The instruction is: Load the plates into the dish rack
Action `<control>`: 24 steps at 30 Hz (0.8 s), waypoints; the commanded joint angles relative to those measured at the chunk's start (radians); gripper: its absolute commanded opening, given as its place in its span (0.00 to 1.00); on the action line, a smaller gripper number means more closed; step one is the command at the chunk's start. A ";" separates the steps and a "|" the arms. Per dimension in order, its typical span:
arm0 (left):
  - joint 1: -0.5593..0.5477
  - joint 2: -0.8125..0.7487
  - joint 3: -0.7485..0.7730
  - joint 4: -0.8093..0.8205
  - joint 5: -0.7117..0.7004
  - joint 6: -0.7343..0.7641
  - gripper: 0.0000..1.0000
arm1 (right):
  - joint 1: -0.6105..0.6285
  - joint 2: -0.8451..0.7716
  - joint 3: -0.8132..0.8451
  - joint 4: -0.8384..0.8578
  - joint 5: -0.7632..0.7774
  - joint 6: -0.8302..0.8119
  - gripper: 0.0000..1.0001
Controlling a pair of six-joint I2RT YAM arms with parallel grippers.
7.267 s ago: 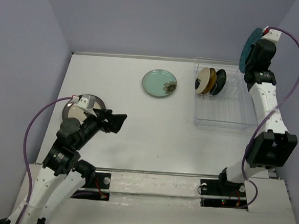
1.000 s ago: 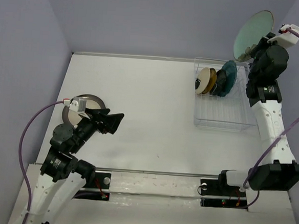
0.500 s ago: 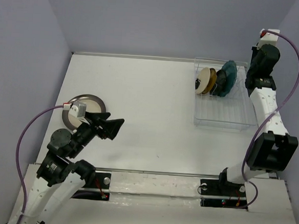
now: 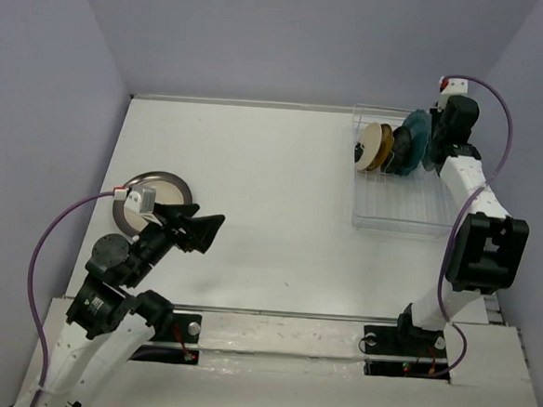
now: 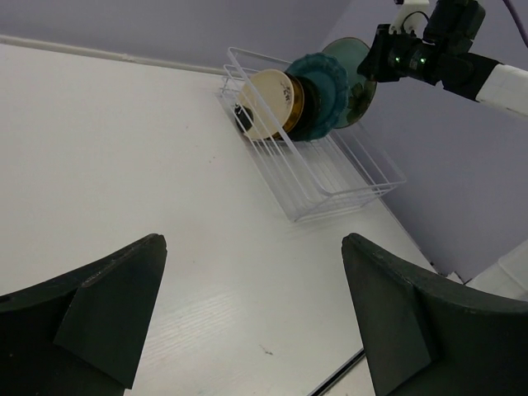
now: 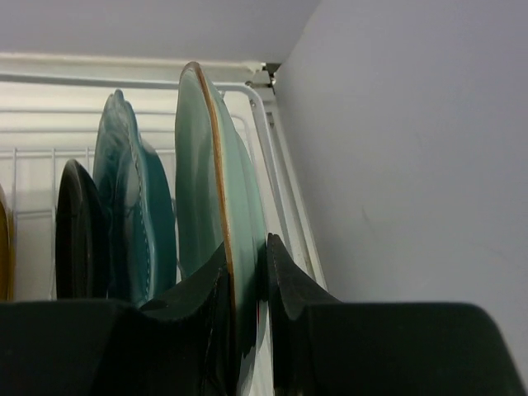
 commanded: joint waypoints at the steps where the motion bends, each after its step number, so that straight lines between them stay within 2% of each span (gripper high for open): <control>1: -0.006 -0.002 0.010 0.010 -0.009 0.017 0.99 | 0.000 -0.033 0.028 0.143 0.001 -0.032 0.07; 8: -0.006 0.008 0.010 0.010 -0.009 0.017 0.99 | -0.009 -0.013 0.024 0.158 0.021 -0.077 0.07; 20: 0.002 0.047 0.004 0.010 -0.022 0.005 0.99 | -0.009 0.053 -0.092 0.170 0.024 0.095 0.08; 21: 0.002 0.054 0.004 0.009 -0.025 0.004 0.99 | -0.009 0.055 -0.094 0.173 0.026 0.104 0.09; 24: 0.008 0.075 0.005 0.003 -0.043 -0.004 0.99 | -0.009 0.062 -0.078 0.177 0.052 0.161 0.25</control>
